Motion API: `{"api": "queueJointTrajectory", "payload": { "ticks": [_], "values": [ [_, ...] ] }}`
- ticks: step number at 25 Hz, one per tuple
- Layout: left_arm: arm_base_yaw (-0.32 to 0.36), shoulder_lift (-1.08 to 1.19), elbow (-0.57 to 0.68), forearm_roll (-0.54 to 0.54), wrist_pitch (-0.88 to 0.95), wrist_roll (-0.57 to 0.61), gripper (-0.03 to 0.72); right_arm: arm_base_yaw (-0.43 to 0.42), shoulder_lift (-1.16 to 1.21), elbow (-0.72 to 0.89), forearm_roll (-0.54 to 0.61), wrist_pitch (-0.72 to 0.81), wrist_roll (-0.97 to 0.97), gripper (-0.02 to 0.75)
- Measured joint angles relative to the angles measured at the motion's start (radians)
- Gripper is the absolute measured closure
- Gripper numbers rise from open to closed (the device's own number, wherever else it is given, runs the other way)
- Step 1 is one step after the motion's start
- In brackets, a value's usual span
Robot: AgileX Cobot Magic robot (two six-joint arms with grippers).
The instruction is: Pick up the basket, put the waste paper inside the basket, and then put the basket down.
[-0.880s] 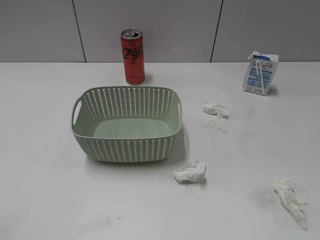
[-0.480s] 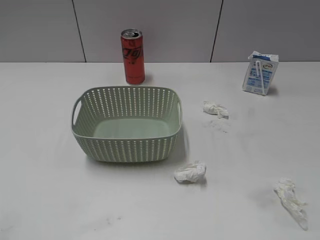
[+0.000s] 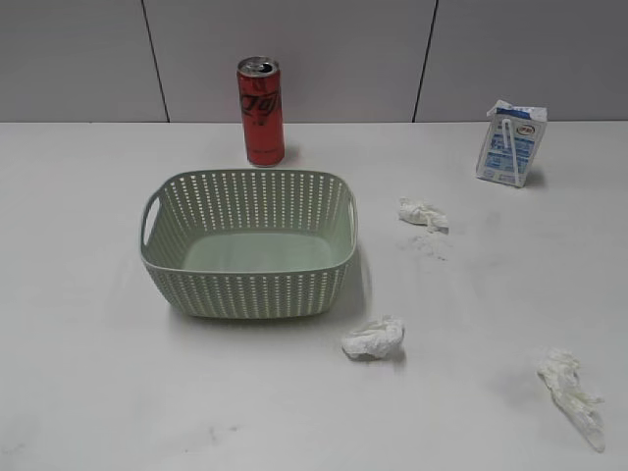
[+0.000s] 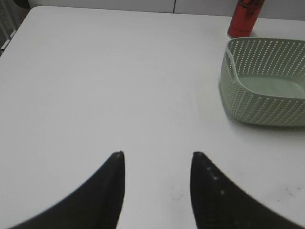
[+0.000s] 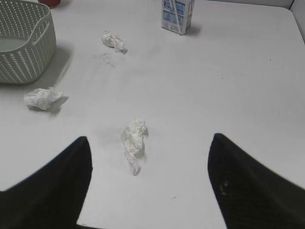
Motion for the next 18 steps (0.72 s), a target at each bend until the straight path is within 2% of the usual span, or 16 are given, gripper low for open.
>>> {"api": "queueJointTrajectory", "payload": {
  "ticks": [5, 18],
  "values": [
    [0.0, 0.0, 0.0, 0.0, 0.0, 0.0, 0.379, 0.0, 0.0, 0.0, 0.0, 0.0, 0.0, 0.167],
    [0.0, 0.0, 0.0, 0.0, 0.0, 0.0, 0.381, 0.0, 0.0, 0.0, -0.001, 0.0, 0.0, 0.167]
  ]
}}
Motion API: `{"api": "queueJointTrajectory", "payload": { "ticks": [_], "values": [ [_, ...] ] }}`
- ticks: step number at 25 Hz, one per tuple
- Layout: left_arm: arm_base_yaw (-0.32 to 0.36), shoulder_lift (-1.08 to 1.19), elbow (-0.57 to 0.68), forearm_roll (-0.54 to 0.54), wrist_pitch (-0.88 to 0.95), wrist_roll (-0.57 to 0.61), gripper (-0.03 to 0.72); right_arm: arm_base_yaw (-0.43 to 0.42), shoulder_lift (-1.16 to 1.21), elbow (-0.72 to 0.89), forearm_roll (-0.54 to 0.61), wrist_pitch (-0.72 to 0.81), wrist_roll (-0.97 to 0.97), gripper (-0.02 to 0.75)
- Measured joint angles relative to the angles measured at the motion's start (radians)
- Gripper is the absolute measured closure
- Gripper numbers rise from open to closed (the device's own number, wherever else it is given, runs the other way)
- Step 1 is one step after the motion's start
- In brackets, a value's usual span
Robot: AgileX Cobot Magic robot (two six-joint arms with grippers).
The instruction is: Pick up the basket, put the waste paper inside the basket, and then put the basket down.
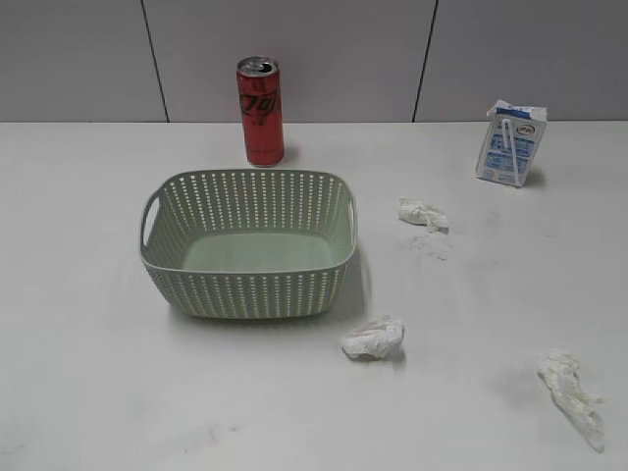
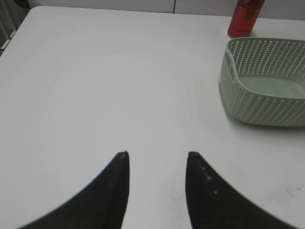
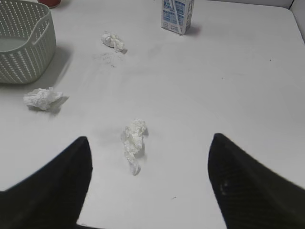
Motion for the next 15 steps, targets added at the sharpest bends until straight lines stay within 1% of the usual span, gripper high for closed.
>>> {"api": "queueJointTrajectory", "payload": {
  "ticks": [2, 3, 4, 6, 7, 8, 9, 11, 15],
  "values": [
    [0.0, 0.0, 0.0, 0.0, 0.0, 0.0, 0.352, 0.0, 0.0, 0.0, 0.0, 0.0, 0.0, 0.167],
    [0.0, 0.0, 0.0, 0.0, 0.0, 0.0, 0.311, 0.0, 0.0, 0.0, 0.0, 0.0, 0.0, 0.167],
    [0.0, 0.0, 0.0, 0.0, 0.0, 0.0, 0.262, 0.0, 0.0, 0.0, 0.0, 0.0, 0.0, 0.167],
    [0.0, 0.007, 0.0, 0.0, -0.001, 0.0, 0.12, 0.0, 0.0, 0.0, 0.0, 0.0, 0.0, 0.167],
    [0.0, 0.02, 0.0, 0.0, -0.002, 0.0, 0.077, 0.0, 0.0, 0.0, 0.0, 0.0, 0.0, 0.167],
    [0.0, 0.034, -0.002, -0.004, -0.007, 0.0, 0.05, 0.0, 0.0, 0.0, 0.0, 0.0, 0.0, 0.167],
    [0.0, 0.054, -0.007, -0.015, -0.024, 0.0, 0.039, 0.0, 0.0, 0.0, 0.0, 0.0, 0.0, 0.167],
    [0.0, 0.104, -0.02, -0.056, -0.118, 0.0, 0.031, 0.0, 0.0, 0.0, 0.0, 0.0, 0.0, 0.167],
    [0.0, 0.25, -0.034, -0.193, -0.409, 0.046, 0.034, 0.0, 0.0, 0.0, 0.0, 0.0, 0.0, 0.167]
  ]
}}
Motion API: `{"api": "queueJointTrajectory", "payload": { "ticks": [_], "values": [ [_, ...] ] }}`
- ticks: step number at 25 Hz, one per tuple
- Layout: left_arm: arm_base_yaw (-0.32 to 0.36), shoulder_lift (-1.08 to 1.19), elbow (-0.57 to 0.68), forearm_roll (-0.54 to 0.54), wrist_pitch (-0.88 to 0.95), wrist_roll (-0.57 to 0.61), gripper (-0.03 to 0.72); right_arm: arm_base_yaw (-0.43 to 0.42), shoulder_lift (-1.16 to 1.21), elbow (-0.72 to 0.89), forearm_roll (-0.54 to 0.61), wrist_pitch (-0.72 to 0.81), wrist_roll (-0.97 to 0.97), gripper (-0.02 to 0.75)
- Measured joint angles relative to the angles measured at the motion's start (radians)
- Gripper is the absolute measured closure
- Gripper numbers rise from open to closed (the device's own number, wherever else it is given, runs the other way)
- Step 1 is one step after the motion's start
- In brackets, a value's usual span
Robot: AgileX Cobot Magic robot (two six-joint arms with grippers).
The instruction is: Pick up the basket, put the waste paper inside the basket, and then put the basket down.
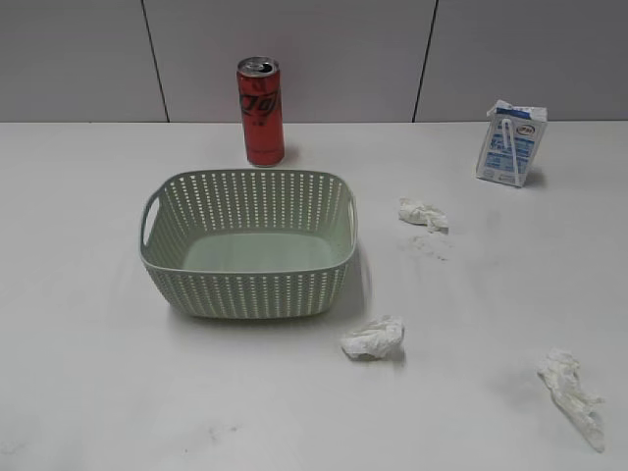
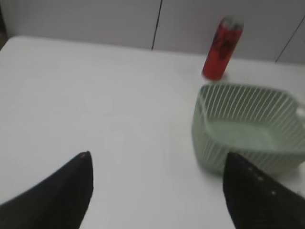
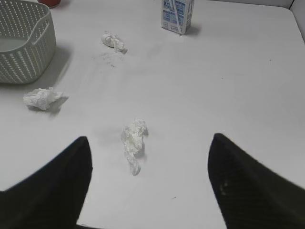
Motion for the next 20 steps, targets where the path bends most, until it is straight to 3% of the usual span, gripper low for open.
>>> {"api": "queueJointTrajectory", "payload": {
  "ticks": [4, 8, 13, 16, 20],
  "values": [
    [0.0, 0.247, -0.031, -0.125, -0.121, 0.083, 0.051, 0.0, 0.0, 0.0, 0.0, 0.0, 0.0, 0.167],
    [-0.002, 0.518, -0.126, -0.242, -0.133, 0.252, 0.074, 0.0, 0.0, 0.0, 0.0, 0.0, 0.0, 0.167],
    [-0.082, 0.837, -0.3, -0.3, -0.136, 0.34, 0.082, 0.0, 0.0, 0.0, 0.0, 0.0, 0.0, 0.167],
    [-0.166, 1.018, -0.415, -0.291, -0.107, 0.312, 0.087, 0.0, 0.0, 0.0, 0.0, 0.0, 0.0, 0.167],
    [-0.26, 1.255, -0.564, -0.146, -0.043, 0.091, 0.095, 0.0, 0.0, 0.0, 0.0, 0.0, 0.0, 0.167]
  ]
}}
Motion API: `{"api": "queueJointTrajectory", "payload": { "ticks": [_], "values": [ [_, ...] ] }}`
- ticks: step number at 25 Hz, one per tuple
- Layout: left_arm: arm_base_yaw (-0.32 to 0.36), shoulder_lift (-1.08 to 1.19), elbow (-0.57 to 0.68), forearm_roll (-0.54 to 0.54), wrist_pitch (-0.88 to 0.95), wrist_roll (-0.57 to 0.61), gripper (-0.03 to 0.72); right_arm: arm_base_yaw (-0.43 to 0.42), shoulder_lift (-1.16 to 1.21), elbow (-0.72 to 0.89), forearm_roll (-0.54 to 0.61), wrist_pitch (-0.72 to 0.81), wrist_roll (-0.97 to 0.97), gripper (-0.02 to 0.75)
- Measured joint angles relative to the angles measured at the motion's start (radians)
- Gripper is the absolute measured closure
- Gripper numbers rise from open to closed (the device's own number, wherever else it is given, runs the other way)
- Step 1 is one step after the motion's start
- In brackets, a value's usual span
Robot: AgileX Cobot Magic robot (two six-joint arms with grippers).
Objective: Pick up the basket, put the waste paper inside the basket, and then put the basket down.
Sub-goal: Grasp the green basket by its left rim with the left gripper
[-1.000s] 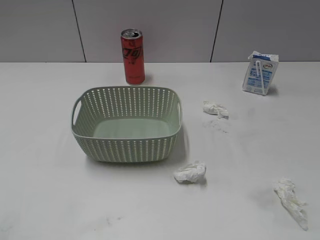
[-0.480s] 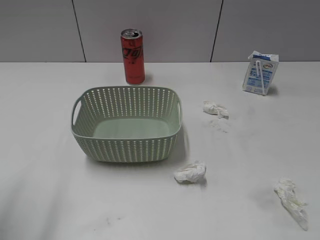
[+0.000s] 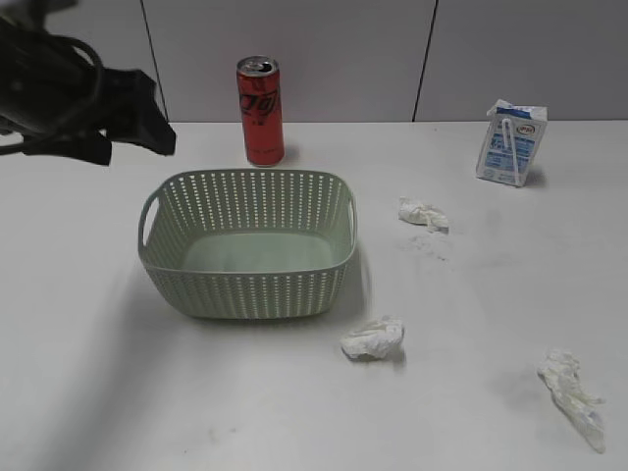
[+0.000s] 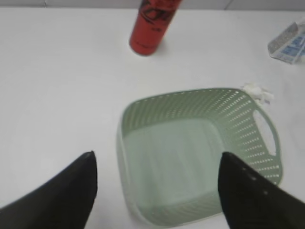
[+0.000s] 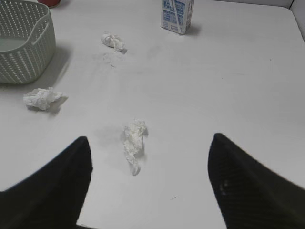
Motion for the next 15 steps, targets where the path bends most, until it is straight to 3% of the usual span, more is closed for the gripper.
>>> {"api": "queueJointTrajectory", "payload": {
  "ticks": [4, 11, 15],
  "values": [
    [-0.034, 0.207, -0.114, 0.167, 0.083, -0.204, 0.095, 0.0, 0.0, 0.0, 0.0, 0.0, 0.0, 0.167],
    [-0.035, 0.426, -0.192, 0.218, 0.144, -0.262, 0.109, 0.0, 0.0, 0.0, 0.0, 0.0, 0.0, 0.167],
    [-0.035, 0.48, -0.192, 0.216, 0.135, -0.264, 0.241, 0.0, 0.0, 0.0, 0.0, 0.0, 0.0, 0.167]
  ]
}}
